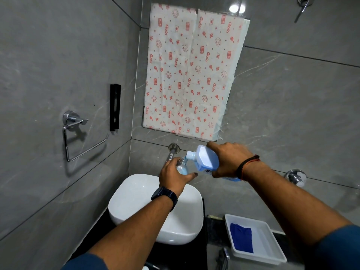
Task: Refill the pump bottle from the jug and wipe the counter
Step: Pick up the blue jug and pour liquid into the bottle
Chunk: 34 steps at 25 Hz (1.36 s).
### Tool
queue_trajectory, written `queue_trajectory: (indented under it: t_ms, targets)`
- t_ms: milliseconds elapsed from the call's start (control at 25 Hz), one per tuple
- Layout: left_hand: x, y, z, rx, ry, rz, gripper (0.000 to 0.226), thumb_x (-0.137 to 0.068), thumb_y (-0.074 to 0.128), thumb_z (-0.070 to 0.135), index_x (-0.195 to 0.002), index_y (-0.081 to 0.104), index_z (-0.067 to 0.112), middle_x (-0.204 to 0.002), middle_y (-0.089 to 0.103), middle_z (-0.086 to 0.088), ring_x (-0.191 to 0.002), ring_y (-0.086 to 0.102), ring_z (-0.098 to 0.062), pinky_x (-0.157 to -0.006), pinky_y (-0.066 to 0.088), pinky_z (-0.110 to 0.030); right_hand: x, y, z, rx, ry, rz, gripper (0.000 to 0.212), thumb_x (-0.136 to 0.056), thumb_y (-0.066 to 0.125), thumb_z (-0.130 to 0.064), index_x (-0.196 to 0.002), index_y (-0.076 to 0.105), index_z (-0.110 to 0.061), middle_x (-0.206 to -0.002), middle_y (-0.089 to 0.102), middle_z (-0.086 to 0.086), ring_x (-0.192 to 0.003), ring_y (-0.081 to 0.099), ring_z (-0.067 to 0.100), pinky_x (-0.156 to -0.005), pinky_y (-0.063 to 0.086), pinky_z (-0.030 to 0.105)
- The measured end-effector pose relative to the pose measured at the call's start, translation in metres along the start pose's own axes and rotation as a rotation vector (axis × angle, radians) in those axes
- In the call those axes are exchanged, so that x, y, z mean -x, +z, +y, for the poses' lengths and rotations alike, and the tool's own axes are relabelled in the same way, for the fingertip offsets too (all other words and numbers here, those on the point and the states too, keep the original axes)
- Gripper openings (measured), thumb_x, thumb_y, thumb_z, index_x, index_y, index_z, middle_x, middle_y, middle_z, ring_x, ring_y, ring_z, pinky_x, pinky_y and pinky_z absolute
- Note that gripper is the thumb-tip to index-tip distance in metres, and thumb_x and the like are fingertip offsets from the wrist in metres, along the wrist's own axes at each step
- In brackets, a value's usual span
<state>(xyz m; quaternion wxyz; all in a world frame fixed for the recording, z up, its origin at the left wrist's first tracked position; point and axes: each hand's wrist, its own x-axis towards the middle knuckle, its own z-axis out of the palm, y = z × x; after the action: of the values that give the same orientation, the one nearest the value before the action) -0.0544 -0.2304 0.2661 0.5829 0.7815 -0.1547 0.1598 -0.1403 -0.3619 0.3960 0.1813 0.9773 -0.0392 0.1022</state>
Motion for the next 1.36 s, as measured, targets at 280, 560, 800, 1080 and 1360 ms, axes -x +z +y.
queue_trajectory:
  t_ms: [280, 560, 800, 1080, 1360]
  targets:
    - [-0.0016, 0.0015, -0.0016, -0.022, 0.009, 0.008, 0.063, -0.051, 0.086, 0.044, -0.104, 0.057, 0.026, -0.103, 0.062, 0.004, -0.085, 0.051, -0.012, -0.071, 0.042, -0.024, -0.0026, 0.0005, 0.0003, 0.01, -0.003, 0.007, 0.081, -0.063, 0.078, -0.049, -0.127, 0.034, -0.029, -0.113, 0.06, 0.003, -0.079, 0.044, 0.015, -0.059, 0.043, 0.027]
    - [-0.0015, 0.0043, -0.0045, -0.024, 0.005, 0.001, 0.065, -0.052, 0.086, 0.044, -0.108, 0.058, 0.025, -0.108, 0.063, 0.003, -0.089, 0.05, -0.011, -0.073, 0.043, -0.024, -0.0004, 0.0008, 0.0003, 0.007, -0.003, 0.0, 0.081, -0.062, 0.078, -0.049, -0.127, 0.034, -0.029, -0.113, 0.06, 0.003, -0.08, 0.046, 0.016, -0.059, 0.044, 0.027]
    - [-0.0016, 0.0047, -0.0044, -0.03, 0.018, 0.006, 0.064, -0.052, 0.086, 0.044, -0.106, 0.059, 0.024, -0.106, 0.063, 0.003, -0.087, 0.052, -0.012, -0.073, 0.043, -0.024, 0.0011, -0.0005, 0.0008, 0.006, -0.01, 0.004, 0.079, -0.062, 0.078, -0.048, -0.126, 0.034, -0.029, -0.111, 0.061, 0.003, -0.079, 0.047, 0.017, -0.061, 0.047, 0.028]
    - [-0.002, 0.0041, -0.0043, -0.02, 0.007, -0.002, 0.063, -0.052, 0.086, 0.043, -0.106, 0.058, 0.026, -0.104, 0.063, 0.004, -0.087, 0.052, -0.013, -0.073, 0.044, -0.025, 0.0, -0.0016, 0.0001, 0.006, -0.007, 0.003, 0.08, -0.062, 0.078, -0.049, -0.125, 0.034, -0.029, -0.111, 0.061, 0.003, -0.082, 0.051, 0.018, -0.061, 0.047, 0.029]
    - [-0.0011, 0.0027, -0.0031, -0.017, 0.01, -0.003, 0.062, -0.052, 0.086, 0.043, -0.105, 0.059, 0.025, -0.103, 0.062, 0.005, -0.087, 0.053, -0.012, -0.072, 0.044, -0.024, 0.0011, -0.0034, -0.0001, 0.0, -0.007, -0.004, 0.078, -0.062, 0.078, -0.047, -0.125, 0.036, -0.029, -0.11, 0.061, 0.003, -0.079, 0.046, 0.017, -0.061, 0.048, 0.029]
